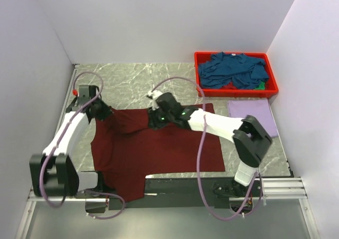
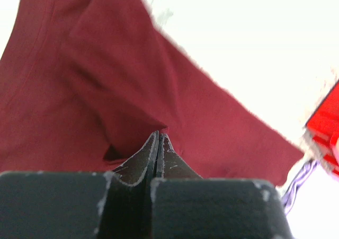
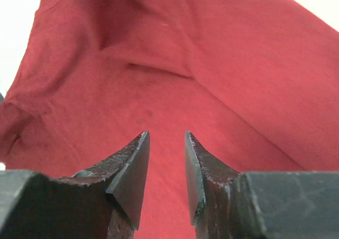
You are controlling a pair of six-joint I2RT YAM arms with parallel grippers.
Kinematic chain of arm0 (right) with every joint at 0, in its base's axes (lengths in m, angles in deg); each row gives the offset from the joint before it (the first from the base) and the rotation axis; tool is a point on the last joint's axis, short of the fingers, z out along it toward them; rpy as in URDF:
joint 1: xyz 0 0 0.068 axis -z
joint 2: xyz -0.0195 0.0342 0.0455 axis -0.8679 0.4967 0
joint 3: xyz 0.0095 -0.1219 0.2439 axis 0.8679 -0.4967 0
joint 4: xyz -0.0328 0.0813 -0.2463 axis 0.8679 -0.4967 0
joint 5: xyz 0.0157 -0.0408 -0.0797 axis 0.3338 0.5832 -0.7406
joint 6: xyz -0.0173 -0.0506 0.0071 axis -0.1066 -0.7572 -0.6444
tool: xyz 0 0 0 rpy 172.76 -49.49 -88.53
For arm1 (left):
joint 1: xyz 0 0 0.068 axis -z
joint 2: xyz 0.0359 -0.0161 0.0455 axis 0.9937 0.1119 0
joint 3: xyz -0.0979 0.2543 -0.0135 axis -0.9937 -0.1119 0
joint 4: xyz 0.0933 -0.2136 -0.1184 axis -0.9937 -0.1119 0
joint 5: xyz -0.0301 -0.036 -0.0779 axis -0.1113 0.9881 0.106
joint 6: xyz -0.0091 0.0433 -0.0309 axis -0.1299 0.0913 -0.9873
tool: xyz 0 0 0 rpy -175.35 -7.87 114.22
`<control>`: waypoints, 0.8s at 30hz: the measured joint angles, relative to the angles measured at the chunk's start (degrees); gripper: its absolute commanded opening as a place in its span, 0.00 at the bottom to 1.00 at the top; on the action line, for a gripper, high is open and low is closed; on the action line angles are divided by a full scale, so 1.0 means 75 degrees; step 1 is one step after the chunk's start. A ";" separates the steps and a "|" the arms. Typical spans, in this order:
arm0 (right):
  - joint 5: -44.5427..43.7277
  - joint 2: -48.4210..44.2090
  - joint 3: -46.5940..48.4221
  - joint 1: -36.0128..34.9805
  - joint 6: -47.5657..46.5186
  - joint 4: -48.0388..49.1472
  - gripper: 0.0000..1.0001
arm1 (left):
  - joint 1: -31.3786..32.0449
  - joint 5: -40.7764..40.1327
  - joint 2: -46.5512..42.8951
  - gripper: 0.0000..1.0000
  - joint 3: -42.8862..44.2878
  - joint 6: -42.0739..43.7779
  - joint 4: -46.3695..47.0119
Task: Fold and stack the t-shirts
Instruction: Fold the tshirt
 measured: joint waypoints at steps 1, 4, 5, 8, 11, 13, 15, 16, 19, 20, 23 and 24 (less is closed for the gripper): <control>0.0035 0.0143 0.0090 -0.0096 -0.0044 0.0073 0.40 | 0.0006 -0.0038 0.0321 0.00 0.0169 0.0000 0.0134; 0.0128 0.0627 0.0443 -0.0405 -0.0207 0.0329 0.40 | 0.0003 -0.0117 0.1169 0.00 0.0676 0.0006 0.0449; 0.0134 0.0743 0.0542 -0.0481 -0.0248 0.0376 0.40 | 0.0003 -0.0128 0.1440 0.00 0.0857 0.0006 0.0510; 0.0181 0.1271 0.1090 -0.0697 -0.0405 0.0446 0.40 | 0.0058 -0.0178 0.2244 0.00 0.1341 0.0020 0.0790; 0.0201 0.1775 0.1600 -0.0860 -0.0525 0.0522 0.40 | 0.0192 -0.0172 0.2903 0.00 0.1687 0.0044 0.0918; 0.0204 0.2145 0.1970 -0.0959 -0.0580 0.0536 0.40 | 0.0256 -0.0172 0.3244 0.00 0.1818 0.0058 0.0985; 0.0195 0.2489 0.2267 -0.1029 -0.0603 0.0551 0.40 | 0.0289 -0.0169 0.3491 0.00 0.1886 0.0061 0.1000; 0.0189 0.2652 0.2407 -0.1064 -0.0612 0.0557 0.40 | 0.0300 -0.0172 0.3593 0.00 0.1918 0.0064 0.1005; 0.0181 0.3083 0.2771 -0.1125 -0.0627 0.0484 0.41 | 0.0300 -0.0184 0.3873 0.00 0.2069 0.0079 0.1017; 0.0172 0.3246 0.2970 -0.1154 -0.0635 0.0431 0.41 | 0.0300 -0.0184 0.3963 0.00 0.2139 0.0093 0.1003; 0.0140 0.3663 0.3357 -0.1183 -0.0667 0.0379 0.41 | 0.0297 -0.0184 0.4211 0.00 0.2323 0.0146 0.1020; 0.0122 0.3794 0.3491 -0.1195 -0.0682 0.0358 0.42 | 0.0300 -0.0184 0.4293 0.00 0.2372 0.0160 0.1020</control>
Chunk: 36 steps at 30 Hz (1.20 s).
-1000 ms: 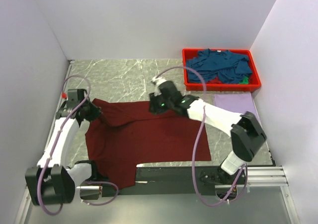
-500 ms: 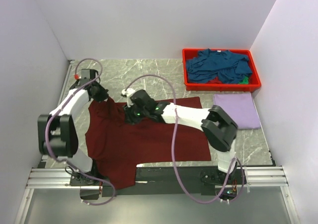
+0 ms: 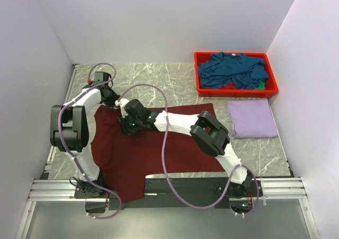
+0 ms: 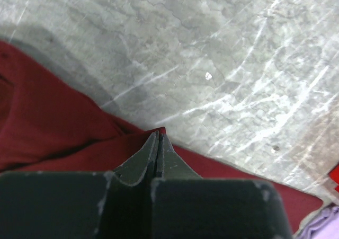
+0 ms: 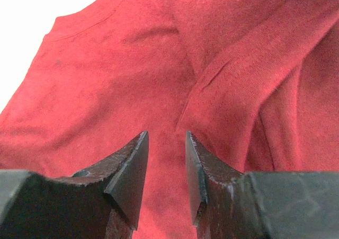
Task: Fold and stack the t-shirts
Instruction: Fold the tshirt
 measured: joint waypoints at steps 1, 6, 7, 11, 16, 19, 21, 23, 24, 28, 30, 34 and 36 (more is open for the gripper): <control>-0.0012 0.0125 0.0111 -0.0015 -0.0006 -0.0017 0.42 | 0.0000 0.0000 0.0055 0.00 0.0015 0.0032 0.0009; -0.0085 0.0577 0.0458 -0.0070 -0.0041 -0.0207 0.38 | 0.0000 0.0000 0.0152 0.01 0.0017 0.0079 0.0000; -0.0111 0.0638 0.0458 -0.0079 -0.0047 -0.0221 0.36 | 0.0000 -0.0003 0.0152 0.00 0.0017 0.0085 0.0006; -0.0280 0.0682 0.0481 -0.0102 -0.0108 -0.0274 0.20 | 0.0000 0.0000 0.0152 0.00 0.0017 0.0102 0.0003; -0.0510 0.0682 0.0484 -0.0117 -0.0134 -0.0335 0.00 | 0.0000 -0.0003 0.0152 0.00 0.0017 0.0105 -0.0003; -0.0580 0.0682 0.0484 -0.0131 -0.0149 -0.0332 0.00 | 0.0000 -0.0015 0.0152 0.00 0.0017 0.0105 -0.0012; -0.0603 0.0676 0.0484 -0.0140 -0.0172 -0.0335 0.00 | 0.0000 -0.0114 0.0137 0.00 0.0017 0.0108 -0.0047; -0.0606 0.0632 0.0449 -0.0146 -0.0219 -0.0335 0.00 | 0.0000 -0.0195 0.0087 0.00 0.0017 0.0117 -0.0137; -0.0609 0.0592 0.0411 -0.0146 -0.0248 -0.0356 0.00 | 0.0000 -0.0233 0.0050 0.00 0.0017 0.0128 -0.0172; -0.0545 0.0303 0.0181 -0.0146 -0.0326 -0.0379 0.00 | 0.0000 -0.0420 -0.0259 0.00 0.0035 0.0245 -0.0350; -0.0516 0.0099 0.0073 -0.0149 -0.0350 -0.0399 0.00 | 0.0000 -0.0504 -0.0440 0.00 0.0044 0.0280 -0.0399; -0.0411 -0.0440 -0.0125 -0.0149 -0.0452 -0.0408 0.00 | 0.0000 -0.0644 -0.0775 0.00 0.0047 0.0332 -0.0527; -0.0335 -0.0723 -0.0236 -0.0149 -0.0522 -0.0417 0.00 | -0.0003 -0.0720 -0.0979 0.00 0.0041 0.0373 -0.0606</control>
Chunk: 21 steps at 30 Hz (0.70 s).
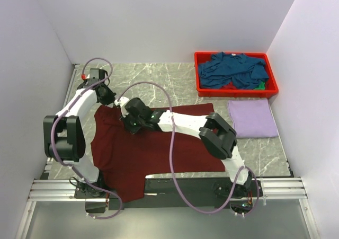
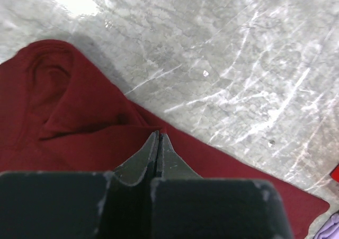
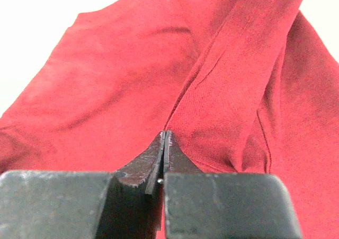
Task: Fold and stack the t-shirts
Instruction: Fold the tshirt
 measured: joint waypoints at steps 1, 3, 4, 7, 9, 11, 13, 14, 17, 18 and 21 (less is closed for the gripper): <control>0.0029 -0.0125 -0.0050 0.0000 -0.0029 0.0003 0.00 | 0.0000 -0.0029 -0.0131 0.00 -0.0012 0.0015 -0.0058; 0.0087 -0.0379 -0.0195 0.0003 -0.0128 -0.0015 0.00 | 0.0003 -0.0093 -0.0417 0.01 -0.0085 0.0041 -0.0160; 0.0117 -0.0475 -0.0254 0.0003 -0.0178 -0.0055 0.00 | 0.0003 -0.0143 -0.0618 0.00 -0.0154 0.0050 -0.0256; 0.0221 -0.0641 -0.0388 0.0000 -0.0379 -0.0178 0.00 | 0.0003 -0.0286 -0.1241 0.00 -0.0385 0.0055 -0.0487; 0.0289 -0.0673 -0.0507 0.0003 -0.0522 -0.0254 0.00 | 0.0003 -0.0402 -0.1722 0.00 -0.0583 0.0052 -0.0714; 0.0341 -0.0673 -0.0650 0.0000 -0.0635 -0.0329 0.00 | 0.0003 -0.0545 -0.2311 0.00 -0.0857 0.0035 -0.0938; 0.0361 -0.0673 -0.0799 0.0000 -0.0737 -0.0420 0.00 | 0.0003 -0.0638 -0.2929 0.00 -0.1201 -0.0017 -0.1142; 0.0364 -0.0673 -0.0860 0.0000 -0.0804 -0.0458 0.00 | 0.0003 -0.0662 -0.3261 0.00 -0.1393 -0.0079 -0.1323; 0.0341 -0.0673 -0.0991 0.0003 -0.1014 -0.0577 0.00 | 0.0003 -0.0624 -0.4062 0.00 -0.1973 -0.0221 -0.1655; 0.0329 -0.0673 -0.1005 0.0003 -0.1055 -0.0603 0.00 | 0.0003 -0.0574 -0.4261 0.00 -0.2148 -0.0306 -0.1749; 0.0274 -0.0673 -0.1081 0.0026 -0.1172 -0.0597 0.00 | 0.0009 -0.0356 -0.4753 0.01 -0.2748 -0.0527 -0.1985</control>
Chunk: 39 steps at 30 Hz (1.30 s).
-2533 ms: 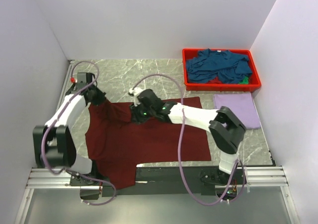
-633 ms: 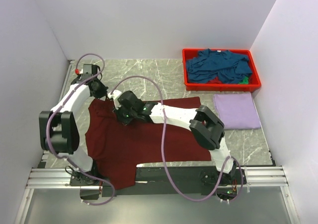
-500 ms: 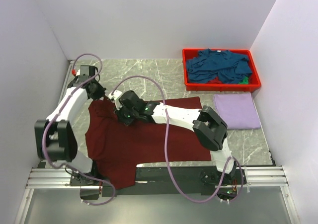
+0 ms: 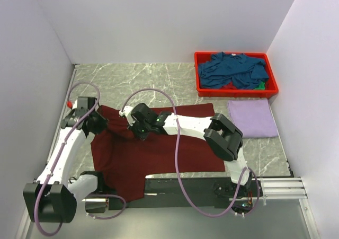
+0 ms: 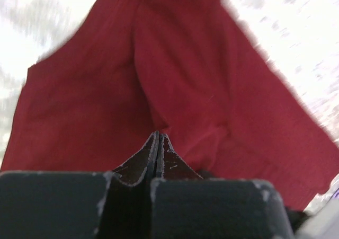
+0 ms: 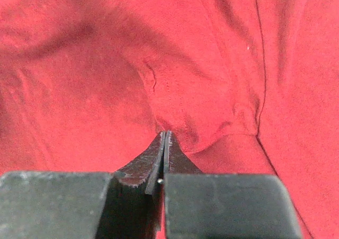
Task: Fold and stack the t-shirts
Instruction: Fold the tshirt
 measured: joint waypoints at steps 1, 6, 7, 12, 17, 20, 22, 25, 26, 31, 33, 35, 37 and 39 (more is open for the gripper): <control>-0.0020 0.0000 -0.0038 0.0015 -0.0023 0.0000 0.00 | 0.0009 0.0061 -0.0087 0.00 -0.0134 -0.0052 -0.0108; -0.0064 0.0000 -0.0239 0.0047 -0.0061 0.0000 0.00 | 0.0172 0.0251 -0.0423 0.00 -0.0504 -0.0382 -0.0641; -0.0085 -0.0003 -0.0259 0.0052 -0.0079 -0.0009 0.00 | 0.0221 0.0242 -0.0478 0.00 -0.0507 -0.0449 -0.0729; -0.0178 -0.0085 -0.0306 0.0064 -0.0160 -0.0052 0.00 | 0.0484 0.0157 -0.0787 0.00 -0.0408 -0.0799 -0.1174; -0.0283 -0.0329 -0.0388 0.0064 -0.0233 -0.0093 0.00 | 0.0667 0.0152 -0.1113 0.00 -0.0335 -0.1075 -0.1515; -0.0335 -0.0353 -0.0388 0.0064 -0.0291 -0.0131 0.00 | 0.0699 0.0154 -0.1282 0.00 -0.0338 -0.1204 -0.1670; -0.0338 -0.0353 -0.0388 0.0064 -0.0335 -0.0189 0.00 | 0.0699 0.0160 -0.1405 0.00 -0.0391 -0.1300 -0.1749; -0.0335 -0.0353 -0.0388 0.0064 -0.0379 -0.0256 0.00 | 0.0699 0.0163 -0.1495 0.00 -0.0507 -0.1428 -0.1880; -0.0335 -0.0353 -0.0388 0.0064 -0.0391 -0.0280 0.00 | 0.0699 0.0154 -0.1527 0.00 -0.0525 -0.1472 -0.1941; -0.0294 -0.0353 -0.0388 0.0064 -0.0425 -0.0376 0.00 | 0.0708 0.0114 -0.1655 0.00 -0.0525 -0.1582 -0.2177; -0.0262 -0.0353 -0.0388 0.0064 -0.0428 -0.0414 0.00 | 0.0708 0.0114 -0.1684 0.00 -0.0525 -0.1603 -0.2244; -0.0248 -0.0353 -0.0388 0.0064 -0.0446 -0.0458 0.00 | 0.0708 0.0114 -0.1719 0.00 -0.0525 -0.1600 -0.2331; -0.0224 -0.0353 -0.0388 0.0064 -0.0458 -0.0510 0.00 | 0.0708 0.0111 -0.1719 0.00 -0.0525 -0.1600 -0.2413; -0.0192 -0.0353 -0.0385 0.0064 -0.0498 -0.0577 0.00 | 0.0711 0.0108 -0.1716 0.01 -0.0525 -0.1597 -0.2509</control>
